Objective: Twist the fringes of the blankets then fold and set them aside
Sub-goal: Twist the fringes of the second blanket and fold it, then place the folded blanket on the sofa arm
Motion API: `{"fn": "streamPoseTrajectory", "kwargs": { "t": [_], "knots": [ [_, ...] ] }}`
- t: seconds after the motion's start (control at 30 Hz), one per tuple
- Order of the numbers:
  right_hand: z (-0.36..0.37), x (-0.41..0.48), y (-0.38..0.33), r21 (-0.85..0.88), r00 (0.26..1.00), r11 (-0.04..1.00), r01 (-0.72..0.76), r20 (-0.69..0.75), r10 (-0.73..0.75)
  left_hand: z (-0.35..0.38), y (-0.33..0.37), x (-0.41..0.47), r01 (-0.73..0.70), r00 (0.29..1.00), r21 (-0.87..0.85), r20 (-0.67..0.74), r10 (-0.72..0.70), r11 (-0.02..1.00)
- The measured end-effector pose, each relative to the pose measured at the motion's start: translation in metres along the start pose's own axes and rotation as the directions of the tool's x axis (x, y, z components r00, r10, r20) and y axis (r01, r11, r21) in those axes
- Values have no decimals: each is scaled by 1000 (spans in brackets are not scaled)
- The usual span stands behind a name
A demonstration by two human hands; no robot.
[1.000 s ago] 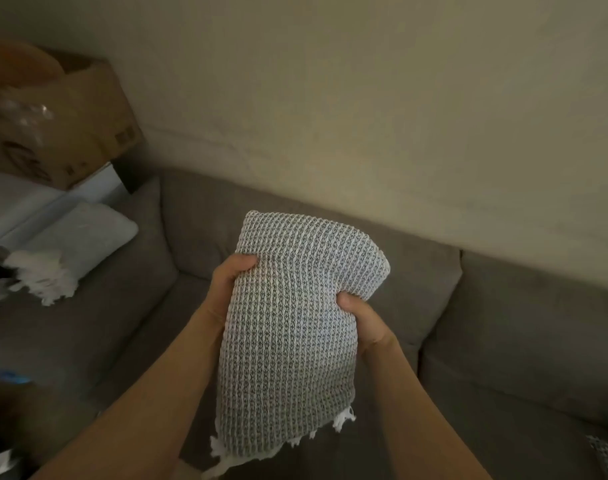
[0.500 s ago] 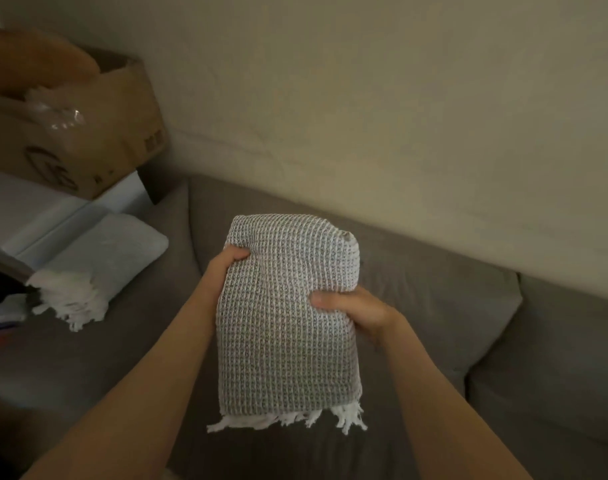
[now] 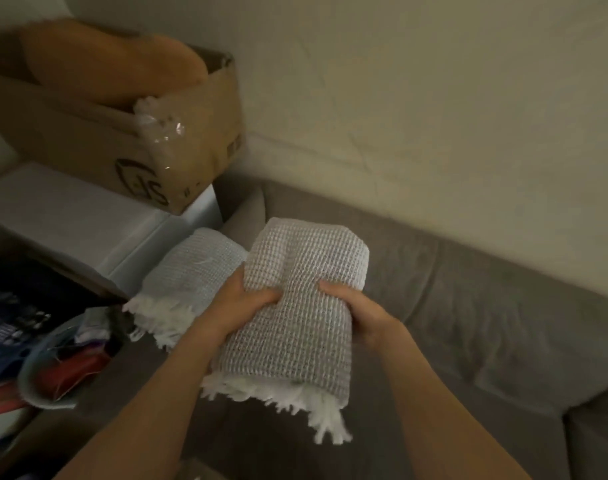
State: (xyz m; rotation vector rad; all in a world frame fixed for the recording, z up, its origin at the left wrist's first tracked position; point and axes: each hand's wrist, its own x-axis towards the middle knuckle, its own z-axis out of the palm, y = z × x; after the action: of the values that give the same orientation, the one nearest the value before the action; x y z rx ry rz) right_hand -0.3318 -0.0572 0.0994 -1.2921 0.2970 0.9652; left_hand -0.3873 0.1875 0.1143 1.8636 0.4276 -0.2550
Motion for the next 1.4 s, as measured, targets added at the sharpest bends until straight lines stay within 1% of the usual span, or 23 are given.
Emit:
{"fn": "streamPoseTrajectory", "kwargs": {
  "t": [0.07,0.17,0.2,0.33,0.43,0.5,0.57,0.63,0.67,0.7,0.77,0.8,0.83,0.87,0.9,0.93,0.97,1.0,1.07,1.1,1.17,1.3,1.4],
  "knots": [
    [14,16,6,-83,998,996,-13,59,18,-14,-9,13,-12,999,190,-42,21,982],
    [59,48,9,-219,996,973,77,-18,-83,-35,-28,35,-6,990,352,-132,56,936],
    [73,61,10,-202,993,975,93,-57,-106,-43,-33,43,12,983,390,-172,61,921],
    [130,130,20,68,986,995,71,-156,-60,-80,-55,88,112,950,588,-299,86,801],
    [173,181,20,51,967,988,145,-218,-131,-108,-72,120,155,915,657,-376,143,738],
    [197,208,16,35,962,981,190,-204,-179,-129,-82,137,193,883,673,-437,172,714],
    [215,236,11,98,970,983,156,-202,-134,-147,-91,154,216,856,671,-480,193,709],
    [223,264,13,160,984,984,72,-171,-45,-156,-103,168,195,884,707,-426,190,679],
    [224,274,12,93,984,995,45,-175,-29,-155,-113,174,164,920,728,-356,162,665],
    [228,286,13,-57,978,998,12,-209,-24,-155,-127,181,153,957,737,-276,87,658],
    [229,302,14,-421,935,904,-76,-344,-81,-151,-161,190,189,981,739,-167,-95,647],
    [230,305,13,-548,907,832,-88,-389,-160,-149,-172,191,200,980,735,-141,-143,647],
    [230,308,13,-683,879,728,-59,-382,-287,-146,-178,192,200,979,735,-128,-157,648],
    [233,311,12,-833,840,553,-20,-314,-443,-144,-181,195,194,980,738,-115,-163,646],
    [234,311,9,-947,782,320,9,-193,-592,-141,-179,197,190,980,741,-102,-172,644],
    [234,316,8,-995,739,94,34,-38,-673,-138,-179,200,192,978,743,-87,-191,642],
    [233,320,8,-995,736,-65,70,96,-670,-137,-178,202,197,975,747,-79,-210,635],
    [230,327,10,-984,773,-144,103,170,-611,-138,-181,204,204,971,752,-73,-229,627],
    [222,342,18,-969,862,-210,130,215,-460,-141,-187,210,209,967,744,-59,-248,635],
    [216,349,21,-967,880,-213,136,217,-422,-142,-189,212,206,967,733,-53,-248,648],
    [207,365,21,-965,892,-203,164,233,-387,-142,-192,218,206,968,718,-48,-248,665],
    [197,377,10,-958,932,-229,175,236,-275,-135,-190,222,214,967,718,-62,-245,662],
    [198,371,0,-960,938,-184,210,251,-241,-136,-189,218,214,968,714,-64,-243,667]
  ]
}}
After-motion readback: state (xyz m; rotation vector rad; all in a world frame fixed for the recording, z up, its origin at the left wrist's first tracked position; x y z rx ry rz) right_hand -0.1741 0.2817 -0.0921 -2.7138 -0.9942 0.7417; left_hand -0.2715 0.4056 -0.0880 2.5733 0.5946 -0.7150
